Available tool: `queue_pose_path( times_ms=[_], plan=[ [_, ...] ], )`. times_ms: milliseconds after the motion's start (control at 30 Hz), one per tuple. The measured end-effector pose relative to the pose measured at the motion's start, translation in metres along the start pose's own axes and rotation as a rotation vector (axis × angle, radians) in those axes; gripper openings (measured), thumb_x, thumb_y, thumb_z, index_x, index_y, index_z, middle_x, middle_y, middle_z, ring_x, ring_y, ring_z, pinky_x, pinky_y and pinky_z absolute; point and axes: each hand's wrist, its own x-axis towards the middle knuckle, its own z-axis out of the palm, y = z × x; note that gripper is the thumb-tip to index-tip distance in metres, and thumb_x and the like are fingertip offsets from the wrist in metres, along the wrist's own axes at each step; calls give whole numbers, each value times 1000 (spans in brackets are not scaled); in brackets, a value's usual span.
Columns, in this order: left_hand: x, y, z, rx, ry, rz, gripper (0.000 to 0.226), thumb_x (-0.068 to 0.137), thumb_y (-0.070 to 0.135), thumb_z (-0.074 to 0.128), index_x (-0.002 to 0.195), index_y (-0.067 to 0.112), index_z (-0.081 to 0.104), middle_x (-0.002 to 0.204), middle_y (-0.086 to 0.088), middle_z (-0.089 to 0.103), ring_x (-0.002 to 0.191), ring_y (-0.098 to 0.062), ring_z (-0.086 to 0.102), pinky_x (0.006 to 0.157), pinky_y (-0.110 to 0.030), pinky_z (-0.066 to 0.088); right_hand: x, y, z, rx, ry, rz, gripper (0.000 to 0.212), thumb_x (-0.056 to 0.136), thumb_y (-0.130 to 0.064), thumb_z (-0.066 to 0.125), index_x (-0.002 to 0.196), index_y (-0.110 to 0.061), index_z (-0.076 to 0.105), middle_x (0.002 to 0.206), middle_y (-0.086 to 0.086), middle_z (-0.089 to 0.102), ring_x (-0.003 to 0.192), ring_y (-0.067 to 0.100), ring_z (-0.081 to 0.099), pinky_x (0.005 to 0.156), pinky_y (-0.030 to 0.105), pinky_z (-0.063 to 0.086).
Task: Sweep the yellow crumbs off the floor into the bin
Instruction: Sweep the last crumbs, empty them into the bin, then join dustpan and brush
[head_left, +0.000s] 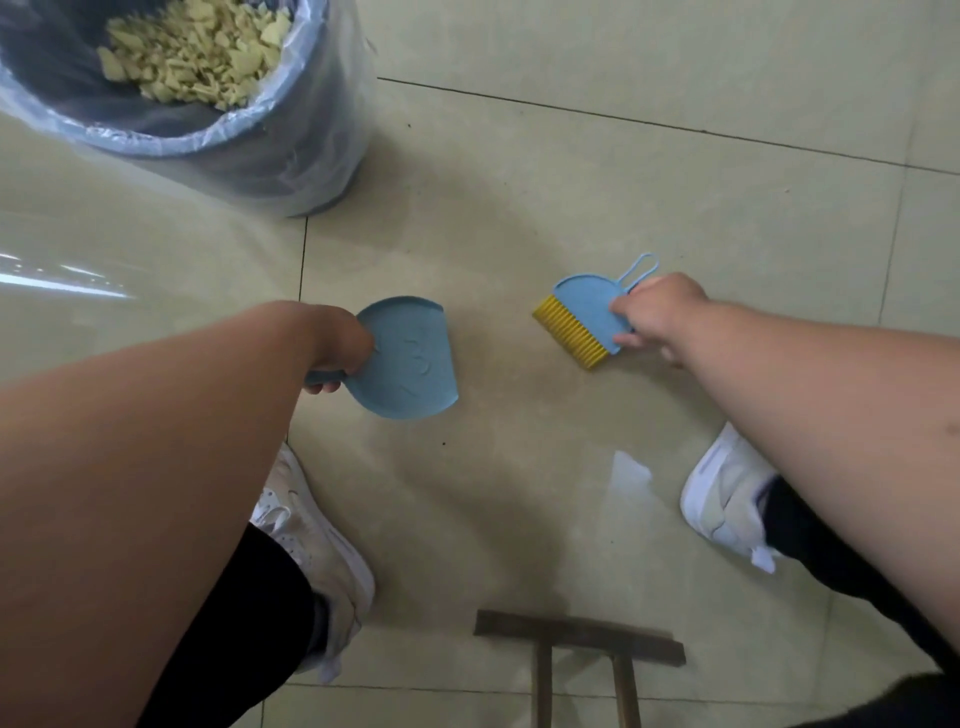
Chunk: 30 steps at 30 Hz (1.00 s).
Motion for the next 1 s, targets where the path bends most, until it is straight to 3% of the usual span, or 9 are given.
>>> queue_pose_path(
  times_ms=[167, 267, 367, 467, 533, 667, 767, 900, 1000],
  plan=[
    [14, 14, -2, 11, 14, 35, 16, 92, 5, 49, 80, -3, 58, 66, -16, 56, 61, -27, 46, 58, -31, 35, -10, 2, -26, 354, -331, 208, 7, 99, -9, 57, 100, -12, 64, 81, 4, 75, 81, 16, 70, 51, 25, 61],
    [17, 30, 3, 24, -16, 47, 17, 92, 3, 51, 81, -4, 62, 66, -16, 60, 60, -27, 51, 59, -34, 41, -9, -3, -50, 443, -298, 172, 11, 98, -12, 53, 94, -15, 62, 86, 4, 67, 78, 16, 66, 45, 21, 56],
    [20, 53, 14, 62, -31, 60, 24, 97, 1, 53, 77, -6, 64, 51, -12, 62, 50, -26, 56, 55, -32, 49, -1, -1, -73, 521, -112, 65, 10, 91, -8, 55, 96, -14, 61, 94, 7, 63, 81, 20, 69, 48, 25, 58],
    [24, 74, 23, 53, -32, 59, 27, 100, 9, 54, 79, -4, 66, 52, -12, 67, 45, -25, 58, 52, -31, 51, 2, 11, -90, 111, 95, -116, 16, 86, -17, 55, 95, -7, 65, 87, 7, 72, 69, 23, 77, 52, 28, 60],
    [30, 84, 28, 24, -21, 57, 32, 104, 19, 54, 86, -6, 65, 55, -14, 71, 46, -26, 61, 53, -32, 54, -1, 21, -92, -160, 165, -219, 26, 82, -28, 55, 92, -8, 68, 78, 9, 77, 62, 23, 77, 67, 34, 64],
    [27, 104, 37, 0, -10, -12, 36, 109, 26, 49, 97, -6, 60, 52, -13, 70, 39, -22, 56, 47, -26, 50, -8, 36, -70, -356, 227, -431, 30, 75, -35, 54, 80, -6, 50, 71, 10, 61, 67, 33, 57, 63, 39, 48],
    [22, 121, 41, 7, 12, -44, 34, 108, 26, 46, 98, -5, 57, 62, -17, 68, 38, -21, 51, 47, -27, 49, -10, 41, -43, -480, 148, -514, 24, 84, -20, 59, 101, -9, 45, 91, 18, 57, 87, 40, 60, 67, 35, 37],
    [21, 137, 46, 40, 24, -60, 33, 107, 25, 44, 99, -4, 58, 65, -17, 67, 45, -23, 51, 49, -29, 48, -17, 53, -12, -686, 81, -650, 58, 91, -24, 60, 141, -2, 39, 123, 28, 57, 105, 48, 63, 83, 45, 50],
    [22, 142, 51, 32, 7, -66, 31, 106, 23, 44, 97, -3, 58, 64, -17, 65, 45, -23, 50, 48, -28, 47, -28, 57, 4, -822, 8, -716, 64, 93, -24, 62, 147, -5, 35, 128, 26, 53, 105, 48, 64, 85, 49, 52]
  ],
)
